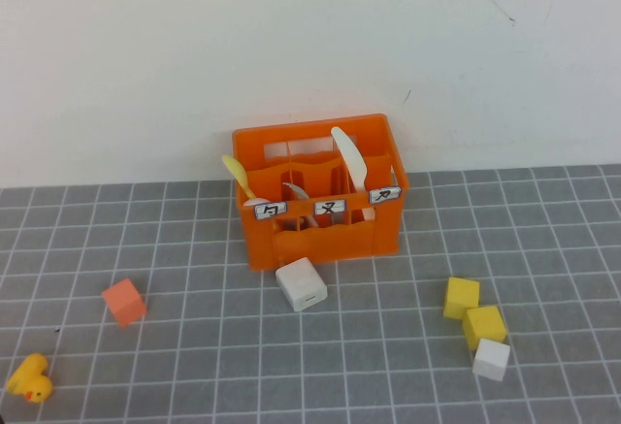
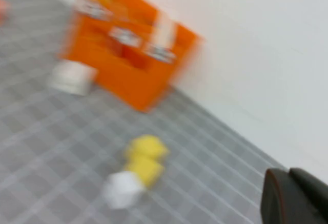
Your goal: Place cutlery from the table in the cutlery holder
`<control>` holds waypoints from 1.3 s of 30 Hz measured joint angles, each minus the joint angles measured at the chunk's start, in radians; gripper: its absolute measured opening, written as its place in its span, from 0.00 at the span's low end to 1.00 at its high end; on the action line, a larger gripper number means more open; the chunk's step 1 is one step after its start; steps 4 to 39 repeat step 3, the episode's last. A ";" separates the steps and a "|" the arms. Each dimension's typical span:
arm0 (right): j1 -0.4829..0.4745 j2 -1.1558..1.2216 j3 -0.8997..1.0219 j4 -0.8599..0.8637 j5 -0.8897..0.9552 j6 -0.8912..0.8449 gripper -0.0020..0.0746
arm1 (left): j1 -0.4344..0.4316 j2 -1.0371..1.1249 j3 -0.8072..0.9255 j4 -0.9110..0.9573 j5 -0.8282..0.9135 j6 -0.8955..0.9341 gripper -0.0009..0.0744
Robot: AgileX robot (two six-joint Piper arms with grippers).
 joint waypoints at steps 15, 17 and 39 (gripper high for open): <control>-0.159 -0.026 0.077 0.000 -0.095 -0.002 0.02 | 0.000 0.000 0.000 0.000 0.000 0.000 0.01; -0.159 -0.026 0.077 0.000 -0.095 -0.002 0.02 | 0.000 0.000 0.000 0.000 0.000 0.000 0.01; -0.159 -0.026 0.077 0.000 -0.095 -0.002 0.02 | 0.000 0.000 0.000 0.000 0.000 0.000 0.01</control>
